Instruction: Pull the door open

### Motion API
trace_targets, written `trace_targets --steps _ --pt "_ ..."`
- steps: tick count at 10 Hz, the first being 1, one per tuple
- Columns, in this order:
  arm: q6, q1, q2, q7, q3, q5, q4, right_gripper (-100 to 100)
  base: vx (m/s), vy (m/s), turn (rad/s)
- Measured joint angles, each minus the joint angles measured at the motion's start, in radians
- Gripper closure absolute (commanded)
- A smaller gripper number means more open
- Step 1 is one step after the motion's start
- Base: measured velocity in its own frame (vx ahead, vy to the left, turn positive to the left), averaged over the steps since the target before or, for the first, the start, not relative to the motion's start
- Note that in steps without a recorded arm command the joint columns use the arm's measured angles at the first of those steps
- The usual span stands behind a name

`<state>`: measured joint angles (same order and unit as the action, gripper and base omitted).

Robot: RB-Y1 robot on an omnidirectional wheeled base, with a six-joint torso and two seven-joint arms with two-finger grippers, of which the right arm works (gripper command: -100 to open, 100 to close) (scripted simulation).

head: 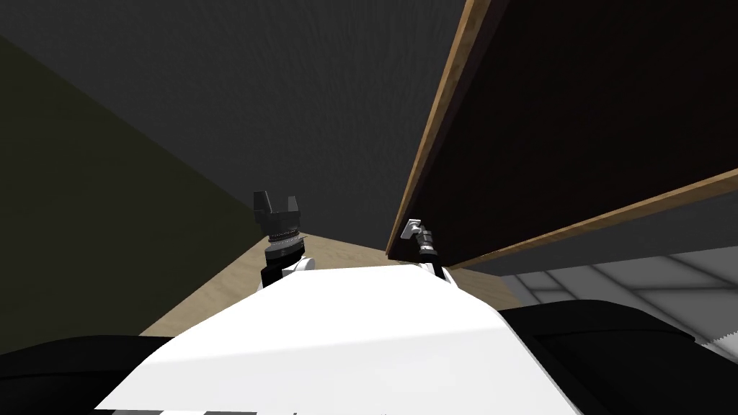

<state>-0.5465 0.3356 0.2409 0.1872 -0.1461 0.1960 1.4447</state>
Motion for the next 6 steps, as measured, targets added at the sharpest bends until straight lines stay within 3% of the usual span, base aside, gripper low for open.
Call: trace_targets --steps 2,4,6 --pt "0.020 -0.010 0.001 0.042 0.014 0.052 0.005 100 -0.056 -0.021 0.069" --pt "0.026 0.001 -0.007 0.060 0.022 0.072 0.018 100 -0.034 -0.013 0.025" --pt "0.035 -0.012 0.005 0.108 0.036 0.130 0.006 100 -0.083 -0.026 0.100"
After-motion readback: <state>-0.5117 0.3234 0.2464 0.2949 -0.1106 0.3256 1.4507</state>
